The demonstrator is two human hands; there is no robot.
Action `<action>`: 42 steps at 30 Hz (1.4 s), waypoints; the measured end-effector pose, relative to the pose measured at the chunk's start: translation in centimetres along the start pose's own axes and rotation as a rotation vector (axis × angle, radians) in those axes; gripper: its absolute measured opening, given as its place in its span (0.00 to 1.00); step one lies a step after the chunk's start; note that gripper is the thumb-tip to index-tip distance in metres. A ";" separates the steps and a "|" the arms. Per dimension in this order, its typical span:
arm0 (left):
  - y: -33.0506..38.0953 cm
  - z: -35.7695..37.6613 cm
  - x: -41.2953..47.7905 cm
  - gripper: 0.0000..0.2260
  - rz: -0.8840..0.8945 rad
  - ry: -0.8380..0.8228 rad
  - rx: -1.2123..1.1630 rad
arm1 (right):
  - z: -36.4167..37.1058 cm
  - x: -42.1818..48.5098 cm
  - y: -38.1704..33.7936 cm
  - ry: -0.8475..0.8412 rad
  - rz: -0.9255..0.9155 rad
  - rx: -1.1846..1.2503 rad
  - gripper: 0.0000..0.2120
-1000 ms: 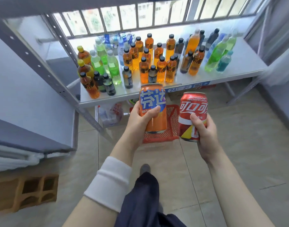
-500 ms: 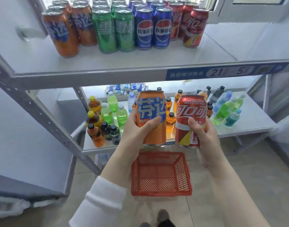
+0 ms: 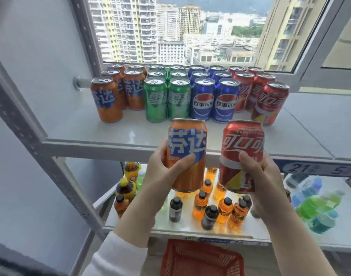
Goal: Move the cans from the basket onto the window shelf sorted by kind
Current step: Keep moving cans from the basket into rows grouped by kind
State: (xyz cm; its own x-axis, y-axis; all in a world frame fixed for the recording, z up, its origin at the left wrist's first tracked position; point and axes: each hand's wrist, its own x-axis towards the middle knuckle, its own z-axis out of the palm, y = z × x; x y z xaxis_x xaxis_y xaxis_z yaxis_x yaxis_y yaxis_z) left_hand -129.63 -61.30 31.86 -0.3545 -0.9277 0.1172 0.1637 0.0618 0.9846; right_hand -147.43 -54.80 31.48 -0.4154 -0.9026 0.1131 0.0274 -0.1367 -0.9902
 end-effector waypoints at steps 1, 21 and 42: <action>0.1 -0.2 0.5 0.25 0.010 0.018 -0.009 | 0.0 0.7 0.0 -0.016 0.007 0.002 0.30; 4.3 -8.4 10.2 0.30 0.258 0.432 0.339 | 3.7 8.6 -1.3 -0.093 -0.113 -0.078 0.29; 9.2 -13.2 15.4 0.34 0.435 0.151 1.164 | -0.6 13.9 -5.1 -0.041 -0.177 -0.373 0.62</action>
State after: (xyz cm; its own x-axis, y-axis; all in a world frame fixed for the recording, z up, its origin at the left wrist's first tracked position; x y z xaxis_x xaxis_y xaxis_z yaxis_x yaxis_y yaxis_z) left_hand -121.40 -79.93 41.01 -0.3534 -0.7771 0.5208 -0.6968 0.5901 0.4077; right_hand -153.89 -66.43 38.10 -0.3478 -0.8949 0.2797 -0.3759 -0.1403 -0.9160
